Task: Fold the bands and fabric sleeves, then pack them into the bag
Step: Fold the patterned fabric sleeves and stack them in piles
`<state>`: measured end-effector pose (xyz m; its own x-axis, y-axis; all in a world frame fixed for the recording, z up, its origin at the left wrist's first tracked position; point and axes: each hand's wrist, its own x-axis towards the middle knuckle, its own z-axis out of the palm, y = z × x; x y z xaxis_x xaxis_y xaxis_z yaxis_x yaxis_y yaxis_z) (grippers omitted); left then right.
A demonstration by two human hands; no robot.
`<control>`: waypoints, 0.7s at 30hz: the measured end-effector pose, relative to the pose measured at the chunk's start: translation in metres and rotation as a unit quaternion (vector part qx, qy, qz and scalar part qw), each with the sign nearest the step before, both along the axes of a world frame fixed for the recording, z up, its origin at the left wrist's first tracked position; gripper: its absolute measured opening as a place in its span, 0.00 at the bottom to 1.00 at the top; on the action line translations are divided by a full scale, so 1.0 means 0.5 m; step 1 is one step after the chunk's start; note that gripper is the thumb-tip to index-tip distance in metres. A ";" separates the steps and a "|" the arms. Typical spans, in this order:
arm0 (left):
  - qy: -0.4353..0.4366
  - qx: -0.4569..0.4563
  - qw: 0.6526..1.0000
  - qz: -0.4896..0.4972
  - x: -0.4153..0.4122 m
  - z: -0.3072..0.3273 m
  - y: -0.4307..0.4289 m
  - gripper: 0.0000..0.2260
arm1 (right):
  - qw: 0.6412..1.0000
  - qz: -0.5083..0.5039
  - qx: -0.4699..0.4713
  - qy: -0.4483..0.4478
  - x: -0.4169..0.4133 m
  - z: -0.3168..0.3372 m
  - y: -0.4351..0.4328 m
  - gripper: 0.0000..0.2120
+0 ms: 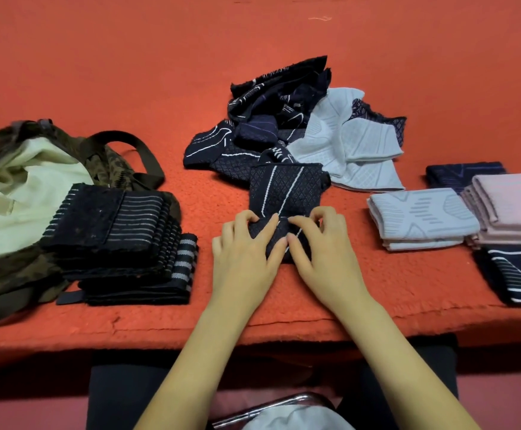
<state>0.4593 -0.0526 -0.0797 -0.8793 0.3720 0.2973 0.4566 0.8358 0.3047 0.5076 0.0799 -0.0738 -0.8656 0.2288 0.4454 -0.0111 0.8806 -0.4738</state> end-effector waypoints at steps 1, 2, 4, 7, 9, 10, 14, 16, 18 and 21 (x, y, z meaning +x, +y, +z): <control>-0.002 0.000 1.000 -0.003 0.000 0.000 0.000 0.23 | 1.000 0.011 -0.002 -0.020 0.000 -0.003 0.003 0.18; -0.006 0.002 1.000 -0.008 0.000 0.000 0.000 0.23 | 0.999 0.017 -0.001 -0.034 0.000 -0.005 0.007 0.20; -0.028 0.018 0.999 -0.023 -0.005 0.002 -0.006 0.20 | 0.999 0.026 0.007 -0.038 0.002 -0.012 0.017 0.20; -0.085 0.078 0.992 -0.049 -0.020 -0.002 -0.022 0.16 | 0.999 0.031 -0.003 -0.020 0.006 -0.023 0.027 0.17; -0.097 0.146 0.983 -0.058 -0.024 -0.003 -0.029 0.15 | 1.000 0.029 -0.007 -0.007 0.008 -0.028 0.029 0.15; -0.092 0.175 0.978 -0.059 -0.024 -0.004 -0.030 0.15 | 1.000 0.028 -0.009 -0.002 0.007 -0.028 0.028 0.15; -0.073 0.176 0.977 -0.092 -0.013 -0.002 -0.031 0.18 | 0.999 0.035 -0.020 0.005 0.009 -0.022 0.030 0.17; -0.090 0.130 0.976 -0.147 -0.012 -0.001 -0.035 0.26 | 0.999 0.037 -0.017 0.005 0.012 -0.021 0.030 0.17; -0.108 0.091 0.972 -0.188 -0.018 -0.005 -0.039 0.30 | 1.000 0.029 -0.007 0.000 0.014 -0.022 0.030 0.17; -0.129 0.110 0.968 -0.184 -0.029 -0.010 -0.040 0.23 | 1.000 0.025 -0.011 -0.005 0.019 -0.020 0.028 0.17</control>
<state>0.4450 -0.0724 -0.0846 -0.7544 0.6276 0.1926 0.5963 0.5323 0.6009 0.5170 0.0939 -0.0837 -0.8806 0.1954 0.4317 -0.0494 0.8682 -0.4938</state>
